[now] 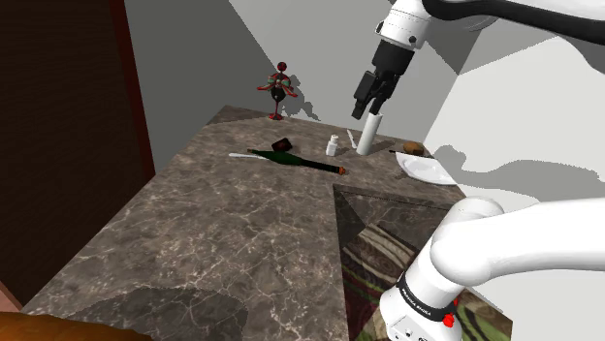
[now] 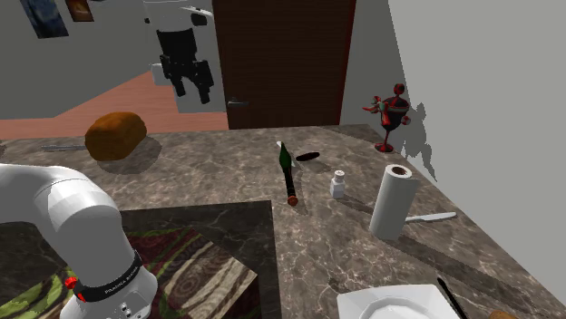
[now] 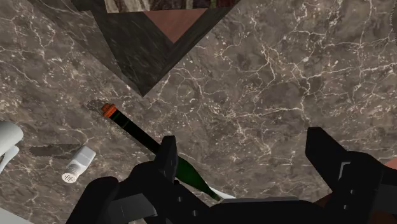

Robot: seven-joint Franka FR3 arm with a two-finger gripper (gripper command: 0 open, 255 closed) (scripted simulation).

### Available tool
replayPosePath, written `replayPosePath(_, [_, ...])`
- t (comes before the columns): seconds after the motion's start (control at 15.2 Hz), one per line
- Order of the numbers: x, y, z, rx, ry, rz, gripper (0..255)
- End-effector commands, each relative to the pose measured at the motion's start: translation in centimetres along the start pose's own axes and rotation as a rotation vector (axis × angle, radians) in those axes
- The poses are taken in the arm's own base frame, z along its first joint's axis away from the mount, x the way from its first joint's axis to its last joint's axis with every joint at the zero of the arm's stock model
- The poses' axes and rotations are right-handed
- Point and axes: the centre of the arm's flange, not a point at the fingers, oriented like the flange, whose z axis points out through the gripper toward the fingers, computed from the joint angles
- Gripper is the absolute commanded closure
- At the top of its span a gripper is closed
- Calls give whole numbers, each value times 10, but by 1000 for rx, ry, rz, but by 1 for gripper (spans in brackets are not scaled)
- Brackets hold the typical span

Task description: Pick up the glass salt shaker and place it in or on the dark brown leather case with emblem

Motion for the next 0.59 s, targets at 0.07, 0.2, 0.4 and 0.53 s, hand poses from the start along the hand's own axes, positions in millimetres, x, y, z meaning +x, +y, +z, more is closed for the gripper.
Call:
replayPosePath(0.07, [7, 9, 6, -1, -3, 3, 0])
replayPosePath(0.2, [21, 28, 19, -3, -8, 9, 0])
replayPosePath(0.4, [43, 57, 37, -5, -17, 17, 0])
replayPosePath(0.53, [56, 76, 50, -7, -22, 23, 0])
